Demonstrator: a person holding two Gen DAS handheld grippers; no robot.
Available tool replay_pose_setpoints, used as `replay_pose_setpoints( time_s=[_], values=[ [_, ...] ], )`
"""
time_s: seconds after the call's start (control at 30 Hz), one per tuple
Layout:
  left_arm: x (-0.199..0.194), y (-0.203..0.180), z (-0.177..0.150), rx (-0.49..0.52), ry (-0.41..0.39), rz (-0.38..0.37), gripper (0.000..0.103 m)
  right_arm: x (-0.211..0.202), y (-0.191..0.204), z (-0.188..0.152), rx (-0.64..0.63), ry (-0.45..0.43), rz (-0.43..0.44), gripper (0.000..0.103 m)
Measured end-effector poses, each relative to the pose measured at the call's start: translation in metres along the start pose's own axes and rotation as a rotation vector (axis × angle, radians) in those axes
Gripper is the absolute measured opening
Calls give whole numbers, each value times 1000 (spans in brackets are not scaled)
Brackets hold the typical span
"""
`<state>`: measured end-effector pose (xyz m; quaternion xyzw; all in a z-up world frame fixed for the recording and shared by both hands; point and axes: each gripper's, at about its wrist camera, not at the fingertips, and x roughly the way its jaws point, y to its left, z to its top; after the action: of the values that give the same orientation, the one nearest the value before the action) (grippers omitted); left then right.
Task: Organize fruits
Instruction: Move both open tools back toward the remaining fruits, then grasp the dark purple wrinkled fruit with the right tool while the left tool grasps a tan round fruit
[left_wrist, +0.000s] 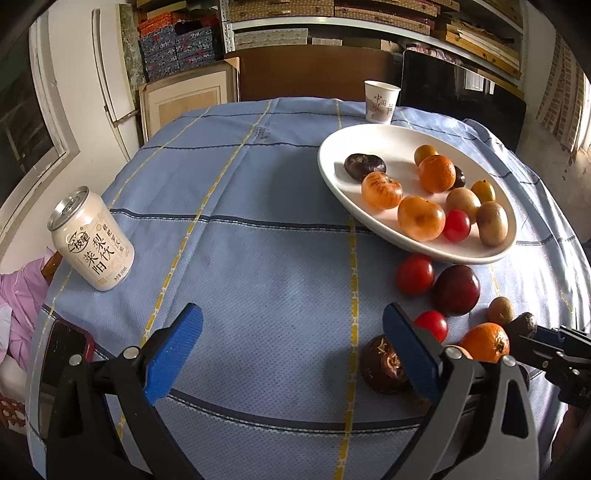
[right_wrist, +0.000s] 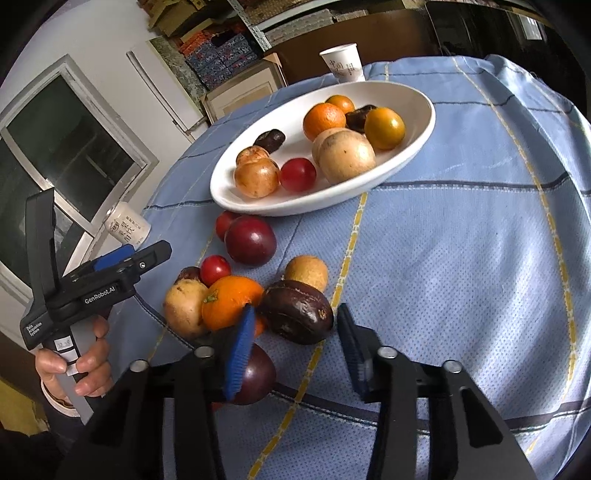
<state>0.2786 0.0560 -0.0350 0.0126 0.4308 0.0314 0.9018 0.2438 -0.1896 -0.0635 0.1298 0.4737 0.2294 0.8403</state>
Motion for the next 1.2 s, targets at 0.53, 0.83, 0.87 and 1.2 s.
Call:
replay_pose_setpoints(
  time_s=[0.53, 0.83, 0.87, 1.2],
  values=[
    [-45, -49, -37, 345, -104, -347, 73, -23, -14, 1, 68, -90, -1, 40],
    [-27, -57, -42, 347, -29, -358, 49, -24, -15, -1, 70, -89, -8, 40],
    [-26, -57, -42, 347, -25, -363, 47, -24, -15, -1, 70, -88, -8, 40],
    [-22, -58, -43, 337, -12, -417, 35, -24, -14, -1, 69, -90, -11, 40]
  ],
)
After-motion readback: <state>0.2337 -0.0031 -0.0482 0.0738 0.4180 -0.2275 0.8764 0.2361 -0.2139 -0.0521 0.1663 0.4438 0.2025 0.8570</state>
